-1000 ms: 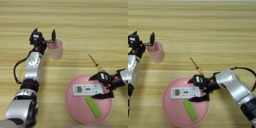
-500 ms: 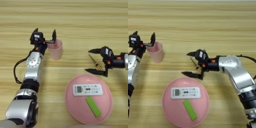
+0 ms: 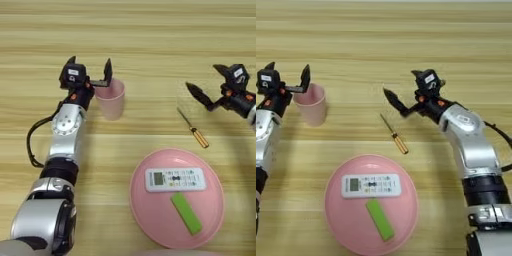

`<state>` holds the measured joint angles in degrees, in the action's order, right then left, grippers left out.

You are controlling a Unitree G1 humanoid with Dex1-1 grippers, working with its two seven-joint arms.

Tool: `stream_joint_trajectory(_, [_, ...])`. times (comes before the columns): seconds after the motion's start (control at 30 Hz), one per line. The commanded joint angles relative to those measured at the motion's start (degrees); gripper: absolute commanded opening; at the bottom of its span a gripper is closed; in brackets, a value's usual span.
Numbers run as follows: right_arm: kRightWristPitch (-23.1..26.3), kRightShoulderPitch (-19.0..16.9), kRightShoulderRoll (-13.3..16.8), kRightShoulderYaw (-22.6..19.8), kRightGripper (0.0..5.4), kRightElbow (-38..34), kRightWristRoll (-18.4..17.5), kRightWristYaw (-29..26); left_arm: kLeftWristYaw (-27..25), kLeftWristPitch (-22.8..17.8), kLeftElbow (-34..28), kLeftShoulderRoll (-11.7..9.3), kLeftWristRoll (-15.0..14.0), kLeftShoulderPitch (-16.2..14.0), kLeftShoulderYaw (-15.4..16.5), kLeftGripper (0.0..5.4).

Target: Move the objects on the table

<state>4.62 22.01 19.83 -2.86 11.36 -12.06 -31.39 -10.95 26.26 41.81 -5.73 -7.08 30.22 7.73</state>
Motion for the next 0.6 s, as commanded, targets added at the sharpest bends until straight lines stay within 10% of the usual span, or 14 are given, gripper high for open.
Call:
stream_joint_trajectory(0.03, [-8.57, 2.05, -2.59, -3.93, 5.37, 6.88, 0.90, 6.02, -0.84, 0.62, 0.59, -0.84, -0.11, -0.01, 0.30, 5.40])
stream_joint_trajectory(0.3, [-27.78, 9.21, -3.80, -11.81, 5.37, 30.30, 1.23, 17.46, -1.96, 1.11, 1.19, -1.49, -0.55, 0.12, 1.18, 5.40])
stream_joint_trajectory(0.6, [-36.78, 13.07, -3.34, -13.06, 5.37, 43.45, 2.91, 21.64, -3.76, 1.65, 2.03, -2.46, -1.19, 0.41, 1.97, 5.40])
